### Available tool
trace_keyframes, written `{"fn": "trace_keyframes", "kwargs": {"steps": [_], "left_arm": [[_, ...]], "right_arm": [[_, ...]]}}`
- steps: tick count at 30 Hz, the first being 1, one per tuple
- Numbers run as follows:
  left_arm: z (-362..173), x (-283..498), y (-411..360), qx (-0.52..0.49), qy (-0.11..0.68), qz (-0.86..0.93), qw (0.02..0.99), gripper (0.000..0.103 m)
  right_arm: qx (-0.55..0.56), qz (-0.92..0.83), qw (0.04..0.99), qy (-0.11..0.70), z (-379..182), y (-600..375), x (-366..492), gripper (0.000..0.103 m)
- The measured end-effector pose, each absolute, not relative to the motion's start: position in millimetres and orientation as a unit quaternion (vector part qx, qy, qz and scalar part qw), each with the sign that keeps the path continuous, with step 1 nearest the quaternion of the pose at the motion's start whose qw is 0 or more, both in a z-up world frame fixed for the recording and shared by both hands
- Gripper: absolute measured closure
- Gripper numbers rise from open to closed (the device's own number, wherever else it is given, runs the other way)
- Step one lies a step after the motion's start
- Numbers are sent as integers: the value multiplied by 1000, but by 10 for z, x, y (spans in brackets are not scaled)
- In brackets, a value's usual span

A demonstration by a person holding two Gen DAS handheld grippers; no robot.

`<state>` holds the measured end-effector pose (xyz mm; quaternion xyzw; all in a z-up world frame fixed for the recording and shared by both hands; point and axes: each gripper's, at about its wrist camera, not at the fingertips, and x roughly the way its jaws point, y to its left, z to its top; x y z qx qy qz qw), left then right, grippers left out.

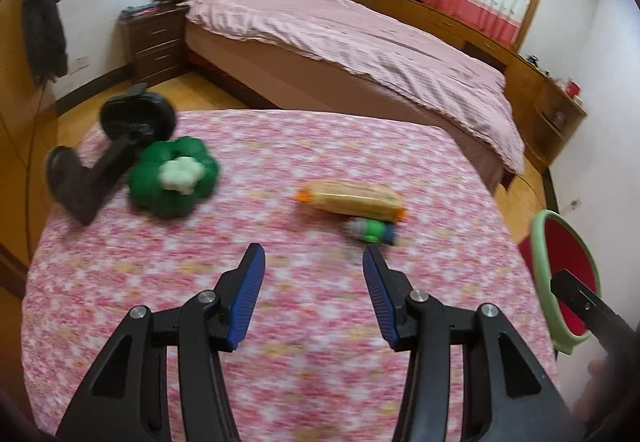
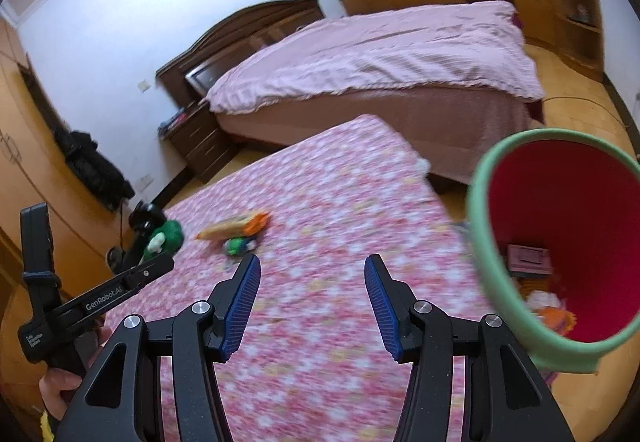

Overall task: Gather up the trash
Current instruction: 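Move both open tools back toward the snack bag and figurine on the bed, then close right tool on the green figurine keychain and lift it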

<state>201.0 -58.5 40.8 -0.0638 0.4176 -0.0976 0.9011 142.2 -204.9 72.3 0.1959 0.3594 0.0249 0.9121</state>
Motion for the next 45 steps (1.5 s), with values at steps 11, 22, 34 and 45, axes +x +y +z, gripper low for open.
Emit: {"fn": "trace_keyframes", "kwargs": {"steps": [11,22,34,45], "left_arm": [[184,2131,-70,-73,407,-34,910,52],[-11,2215,161,-105,411,-18,906,52],[-60,2206,223,-120,415,-24,902,52],[-99,2221,135,-111,416,-27,902,52]], "right_arm": [[182,34,893,410,425,-1456,1955,47],[147,21,888,436,176,-1065,2396,47],[113,-8,895,431,47,-877,2719,47],[102,-15,895,434,46,-881,2699,55]]}}
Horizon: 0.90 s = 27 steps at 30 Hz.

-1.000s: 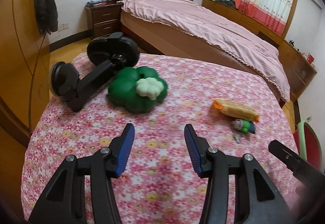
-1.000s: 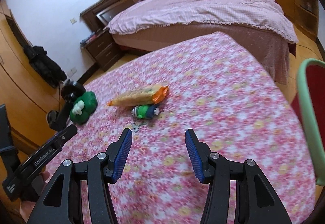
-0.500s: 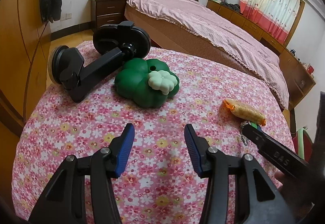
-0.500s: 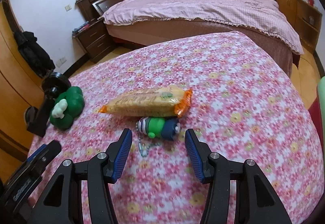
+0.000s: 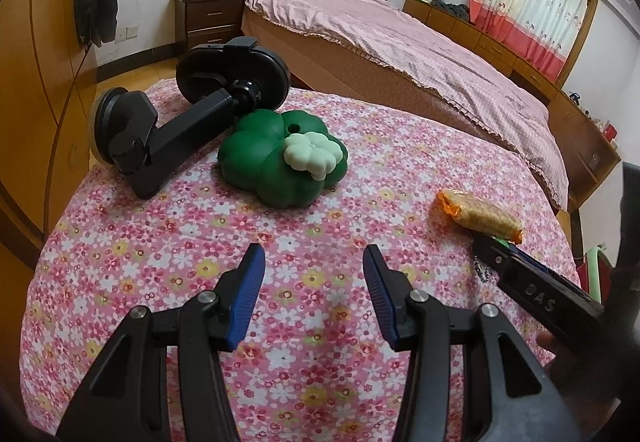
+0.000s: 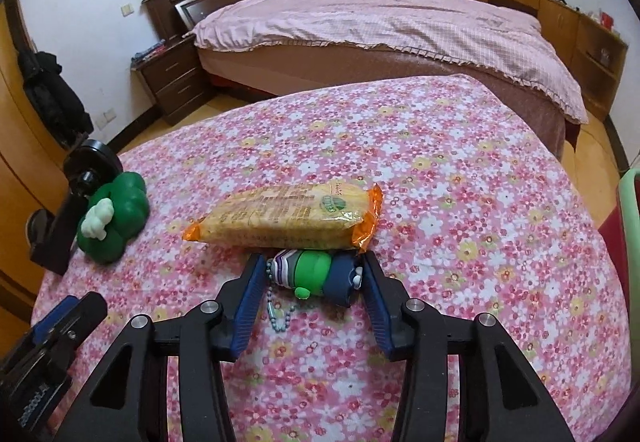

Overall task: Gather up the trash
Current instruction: 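Close right tool on the green figurine keychain and lift it, then grasp the orange-ended snack bag with left tool while right tool holds figurine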

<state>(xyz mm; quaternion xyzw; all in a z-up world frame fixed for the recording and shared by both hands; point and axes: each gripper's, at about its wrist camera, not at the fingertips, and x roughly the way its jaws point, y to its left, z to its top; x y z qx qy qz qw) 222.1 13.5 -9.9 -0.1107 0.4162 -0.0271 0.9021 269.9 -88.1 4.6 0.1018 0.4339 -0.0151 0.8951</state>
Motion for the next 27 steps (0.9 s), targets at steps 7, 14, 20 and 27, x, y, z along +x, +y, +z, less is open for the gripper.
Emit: {"fn": "trace_keyframes", "kwargs": {"steps": [7,14,20,27], "left_arm": [[-102,2210,76,-106,414,-34,903,52],[-58,2184,-49,-104,411,-65,903,42],[-25,2186,-189,-107,422,-90,896,32],[92,2261,-516,-81,429,-111,893,21]], "right_arm": [[124,4,892,435,114,-1030,2448,55],[146,-10,897,416,264,-1409,2050,55],[168,-26,903,394,408,-1750,1753,55],[193,-36,907,371,488,-2028,1540,55]]}}
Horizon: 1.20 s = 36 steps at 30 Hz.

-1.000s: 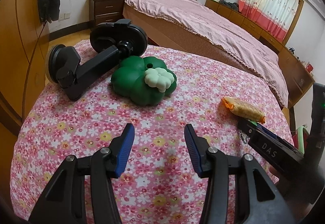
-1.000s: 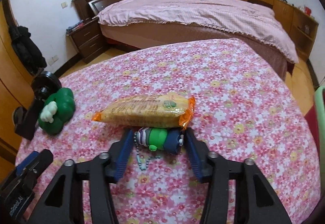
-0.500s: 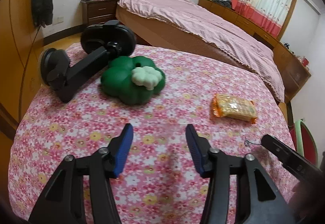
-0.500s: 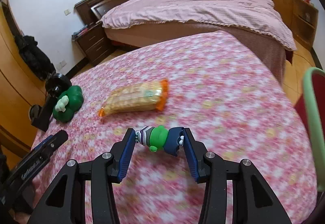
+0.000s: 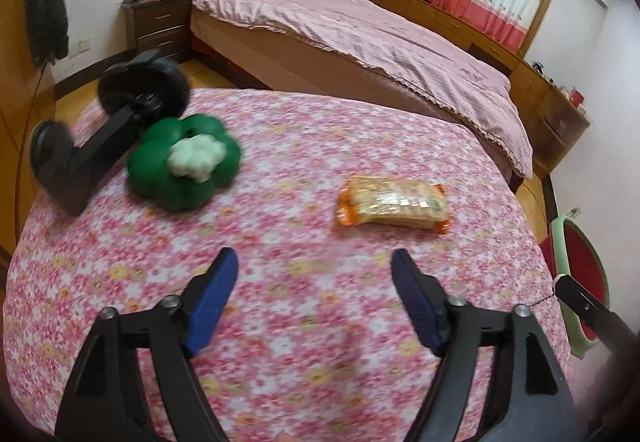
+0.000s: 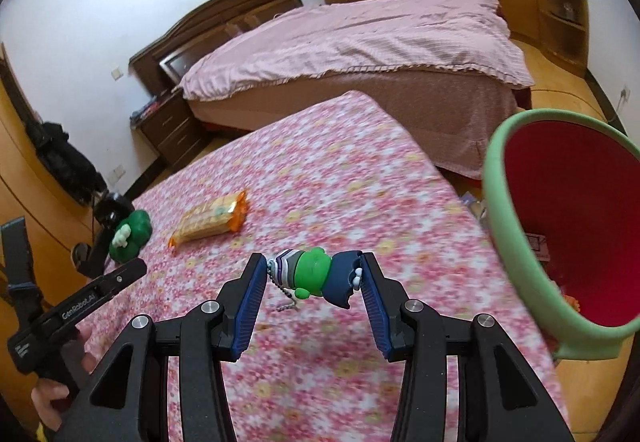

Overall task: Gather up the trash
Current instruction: 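Grasp the orange-ended snack bag with left tool while right tool holds figurine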

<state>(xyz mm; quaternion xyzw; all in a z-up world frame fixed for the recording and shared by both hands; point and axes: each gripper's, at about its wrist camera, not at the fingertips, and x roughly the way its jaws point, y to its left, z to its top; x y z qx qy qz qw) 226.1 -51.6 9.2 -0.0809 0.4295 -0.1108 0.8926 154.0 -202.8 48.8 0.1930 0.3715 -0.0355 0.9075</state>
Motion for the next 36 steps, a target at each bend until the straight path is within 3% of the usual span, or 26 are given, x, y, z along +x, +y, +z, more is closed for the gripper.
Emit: {"fn": "trace_keyframes", "kwargs": {"steps": [4,17,30,33,35,36], "left_arm": [[121,2342,-749,-67,428,-120,893,11],[-101,2767,-1447,-22,455,-123,882,10],[-247,2936,-1461,-12,454,-93,886,10],[-230,2932,-1461,-9,449,-87,889,24],[-196,2914,-1418,-16,447,-96,889,43],[-182,2899,-1401,-20,446,-102,889,47]], "right_arm": [[210,-38,907,364,490,-2162,1464,55],[237,-34,904,356,450,-2416,1384,55],[248,-25,900,356,389,-2477,1401,55],[250,-24,900,356,386,-2483,1392,55],[250,-25,901,354,401,-2483,1369,55],[250,-25,901,353,410,-2484,1357,55]]}}
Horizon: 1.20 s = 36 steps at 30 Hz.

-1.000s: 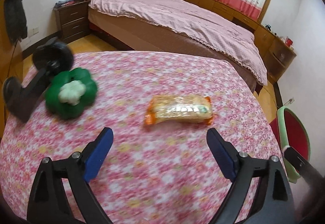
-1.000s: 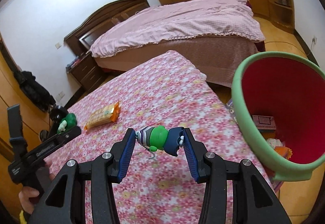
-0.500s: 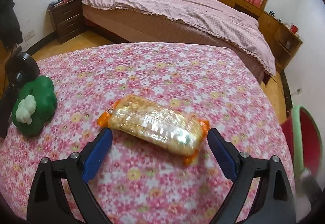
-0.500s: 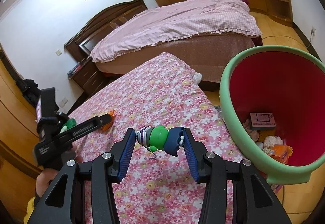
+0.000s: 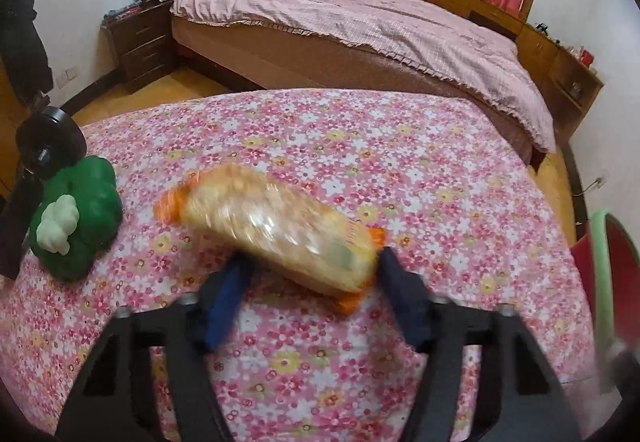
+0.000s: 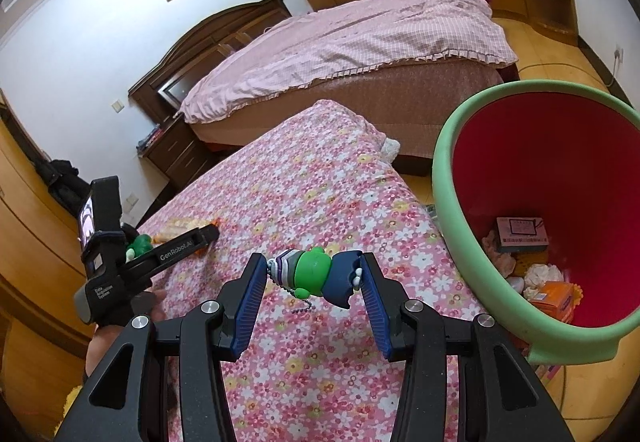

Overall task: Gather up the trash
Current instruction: 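Grasp the orange-ended snack bag with left tool while right tool holds figurine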

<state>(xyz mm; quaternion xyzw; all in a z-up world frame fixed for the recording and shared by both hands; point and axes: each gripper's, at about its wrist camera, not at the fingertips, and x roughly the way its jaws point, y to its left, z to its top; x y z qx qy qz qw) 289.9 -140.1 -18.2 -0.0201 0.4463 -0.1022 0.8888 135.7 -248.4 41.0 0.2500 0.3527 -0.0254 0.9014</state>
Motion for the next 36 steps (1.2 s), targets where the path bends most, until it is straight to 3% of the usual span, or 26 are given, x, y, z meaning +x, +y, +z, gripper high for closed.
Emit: {"fn": "trace_keyframes", "kwargs": {"steps": [2,8,15,16,20,22,25,36], "left_arm": [[-171,2877,-1357,-31,448,-115,886,61],[-141,2747,-1241,-65,451,-152,877,88],[-51,2594,-1094,-103,458,-164,867,90],[-32,2599,-1053,-113,461,-157,866,88],[12,2693,-948,-136,472,-123,863,56],[35,2760,-936,-144,471,-102,864,53],[55,2884,-988,-143,471,-79,867,39],[-43,3259,-1396,-103,488,-10,867,37]], "right_arm": [[250,-26,902,350,431,-2486,1335,55],[250,-26,905,343,493,-2467,1265,55],[250,-26,907,338,533,-2453,1200,55],[251,-25,907,337,538,-2451,1190,55],[253,-23,908,333,553,-2458,1174,55],[255,-21,908,331,555,-2469,1171,55],[259,-18,907,330,539,-2508,1179,55],[280,-4,902,330,471,-2656,1202,55]]}}
